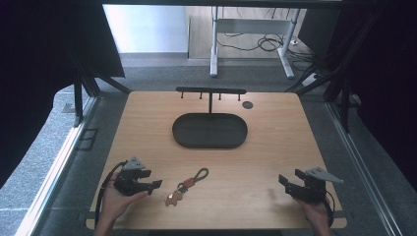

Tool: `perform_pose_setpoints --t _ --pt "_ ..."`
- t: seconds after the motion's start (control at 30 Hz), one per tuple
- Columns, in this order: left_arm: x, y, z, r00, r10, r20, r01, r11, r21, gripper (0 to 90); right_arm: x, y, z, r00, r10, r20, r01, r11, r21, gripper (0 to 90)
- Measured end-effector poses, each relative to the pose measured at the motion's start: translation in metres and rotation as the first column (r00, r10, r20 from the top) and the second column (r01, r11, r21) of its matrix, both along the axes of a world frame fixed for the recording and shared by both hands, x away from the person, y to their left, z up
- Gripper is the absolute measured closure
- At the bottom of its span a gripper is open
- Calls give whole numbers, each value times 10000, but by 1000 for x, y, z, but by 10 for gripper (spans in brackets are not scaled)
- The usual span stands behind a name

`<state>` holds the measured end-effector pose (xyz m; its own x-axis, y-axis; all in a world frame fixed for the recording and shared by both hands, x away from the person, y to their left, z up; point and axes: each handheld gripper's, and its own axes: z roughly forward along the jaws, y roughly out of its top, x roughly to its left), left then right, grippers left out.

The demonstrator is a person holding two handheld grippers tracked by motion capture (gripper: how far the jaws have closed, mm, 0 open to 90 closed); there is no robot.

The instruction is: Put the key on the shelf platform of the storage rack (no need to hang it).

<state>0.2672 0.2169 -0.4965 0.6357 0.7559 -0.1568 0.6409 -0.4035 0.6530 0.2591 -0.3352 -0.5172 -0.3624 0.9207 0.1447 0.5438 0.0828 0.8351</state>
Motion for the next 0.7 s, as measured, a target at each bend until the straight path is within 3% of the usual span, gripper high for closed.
perform_pose_setpoints --t 0.4,0.5,0.7 --pt "-1 -15 3 9990 -429 -84 431 9990 147 391 -2 -2 0 9999 169 -24 -169 9998 115 275" --pt "0 -20 8 9979 -633 -157 635 9979 126 400 -4 -4 5 9999 47 116 -51 9994 333 279" --pt "3 -24 20 9974 -720 -36 720 9973 111 399 -5 -3 6 9998 116 144 -120 9995 288 281"
